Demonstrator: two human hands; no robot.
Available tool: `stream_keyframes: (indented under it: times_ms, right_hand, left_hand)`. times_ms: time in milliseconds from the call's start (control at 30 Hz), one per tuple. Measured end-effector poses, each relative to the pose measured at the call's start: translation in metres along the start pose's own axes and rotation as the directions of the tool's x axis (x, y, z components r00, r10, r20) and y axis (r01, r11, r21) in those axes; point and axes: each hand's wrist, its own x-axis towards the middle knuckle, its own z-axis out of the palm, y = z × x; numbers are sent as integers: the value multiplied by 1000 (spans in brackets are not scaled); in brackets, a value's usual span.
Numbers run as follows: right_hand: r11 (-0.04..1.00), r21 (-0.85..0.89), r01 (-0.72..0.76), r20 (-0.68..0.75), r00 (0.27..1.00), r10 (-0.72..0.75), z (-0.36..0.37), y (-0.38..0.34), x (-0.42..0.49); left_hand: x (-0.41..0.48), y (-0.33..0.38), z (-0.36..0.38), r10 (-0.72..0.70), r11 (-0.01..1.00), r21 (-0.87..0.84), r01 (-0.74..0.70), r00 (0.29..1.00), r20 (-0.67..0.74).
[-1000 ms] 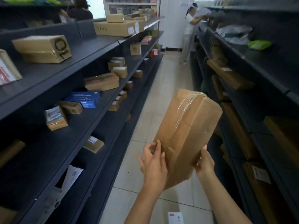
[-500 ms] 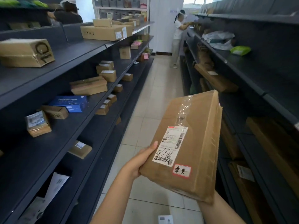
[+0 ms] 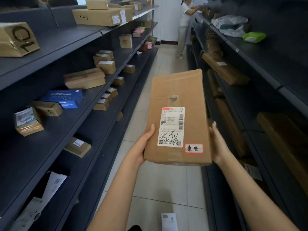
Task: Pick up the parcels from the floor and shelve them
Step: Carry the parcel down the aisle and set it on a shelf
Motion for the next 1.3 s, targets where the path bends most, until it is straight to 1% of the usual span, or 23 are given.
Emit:
stream_keyframes:
  times_ms: [67, 100, 167, 200, 333, 433, 500, 600, 700, 833, 933, 1067, 1133, 1300]
  right_hand:
    - [991, -66, 118, -18, 993, -119, 12, -7, 7]
    - [981, -110, 157, 3, 987, -158, 20, -10, 12]
    - [961, -178, 213, 45, 977, -208, 37, -17, 27]
    - [956, -190, 223, 40, 975, -220, 47, -22, 37]
    - [966, -143, 215, -41, 974, -223, 79, -41, 94]
    - [970, -109, 218, -88, 970, -228, 101, -56, 142]
    - [967, -84, 242, -147, 956, -253, 115, -70, 172]
    - [956, -56, 288, -247, 924, -292, 133, -96, 213]
    - [945, -7, 326, -314, 897, -311, 136, -121, 255]
    - [928, 30, 371, -395, 857, -330, 120, -160, 308]
    - [918, 49, 392, -448, 830, -331, 96, -190, 358]
    - [900, 88, 427, -515, 793, -326, 58, -236, 428]
    - [890, 96, 447, -557, 765, -324, 40, -265, 458]
    - [883, 62, 464, -635, 701, -324, -4, -341, 518]
  left_hand:
    - [19, 17, -6, 61, 997, 43, -59, 998, -29]
    - [29, 25, -10, 71, 996, 60, -70, 997, -21]
    - [55, 39, -20, 81, 993, 86, -80, 997, -1]
    - [67, 47, -25, 88, 992, 90, -89, 996, 15]
    - [127, 89, -48, 79, 992, 97, -86, 995, 68]
    - [176, 126, -62, 81, 986, 139, -97, 990, 116]
    - [211, 151, -67, 78, 979, 176, -106, 985, 154]
    - [265, 187, -67, 82, 967, 226, -120, 982, 171]
    - [320, 219, -57, 84, 963, 234, -137, 971, 226]
    - [398, 249, -26, 97, 959, 227, -169, 950, 296]
    - [464, 266, 5, 83, 961, 220, -165, 936, 342]
    - [553, 293, 60, 25, 974, 198, -106, 927, 373]
    - [592, 309, 89, 0, 973, 214, -87, 927, 376]
    - [686, 345, 165, -49, 975, 219, -46, 911, 410]
